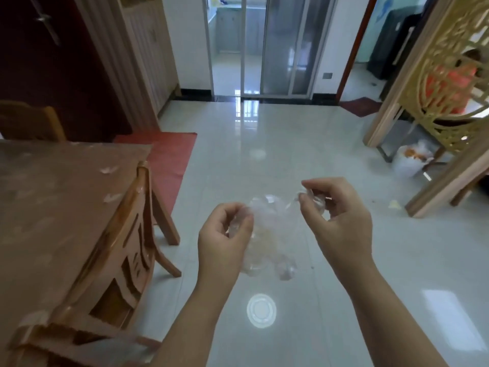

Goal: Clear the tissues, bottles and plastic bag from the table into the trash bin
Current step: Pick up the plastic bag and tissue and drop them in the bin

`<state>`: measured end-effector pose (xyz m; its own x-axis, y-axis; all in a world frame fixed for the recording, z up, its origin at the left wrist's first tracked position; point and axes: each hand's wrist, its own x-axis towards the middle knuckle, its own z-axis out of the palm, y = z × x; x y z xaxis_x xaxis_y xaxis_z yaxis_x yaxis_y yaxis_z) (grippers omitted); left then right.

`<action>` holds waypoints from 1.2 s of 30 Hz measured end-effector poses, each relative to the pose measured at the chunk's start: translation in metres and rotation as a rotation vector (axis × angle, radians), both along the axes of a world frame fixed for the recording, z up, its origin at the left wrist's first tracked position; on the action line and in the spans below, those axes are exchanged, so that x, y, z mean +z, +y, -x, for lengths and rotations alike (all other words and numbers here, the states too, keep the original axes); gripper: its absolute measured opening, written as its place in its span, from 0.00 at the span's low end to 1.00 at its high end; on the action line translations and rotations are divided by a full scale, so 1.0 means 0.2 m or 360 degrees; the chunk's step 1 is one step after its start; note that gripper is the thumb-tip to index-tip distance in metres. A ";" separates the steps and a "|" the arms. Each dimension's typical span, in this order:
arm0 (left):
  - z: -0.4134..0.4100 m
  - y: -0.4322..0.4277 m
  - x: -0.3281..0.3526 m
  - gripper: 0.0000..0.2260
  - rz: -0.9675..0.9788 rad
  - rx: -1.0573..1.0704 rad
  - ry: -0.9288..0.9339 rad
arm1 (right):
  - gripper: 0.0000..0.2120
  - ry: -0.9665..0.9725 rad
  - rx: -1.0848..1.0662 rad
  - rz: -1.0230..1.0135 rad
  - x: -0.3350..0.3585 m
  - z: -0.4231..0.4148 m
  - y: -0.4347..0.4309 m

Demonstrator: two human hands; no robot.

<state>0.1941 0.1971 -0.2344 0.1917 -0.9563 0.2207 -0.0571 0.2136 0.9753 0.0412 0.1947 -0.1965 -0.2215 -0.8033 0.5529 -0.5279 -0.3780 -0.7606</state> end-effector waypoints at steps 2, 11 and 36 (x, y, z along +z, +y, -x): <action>-0.02 -0.13 -0.01 0.11 -0.0016 0.0061 -0.0006 | 0.06 -0.0025 0.0048 -0.0026 -0.02 -0.03 -0.16; -0.05 -0.87 -0.08 0.10 -0.0119 0.0273 -0.0013 | 0.07 -0.0157 0.0206 -0.0131 -0.14 -0.07 -0.96; -0.39 -2.89 -0.10 0.06 -0.0131 0.0731 0.0073 | 0.09 -0.0139 0.0572 -0.0239 -0.17 -0.41 -3.17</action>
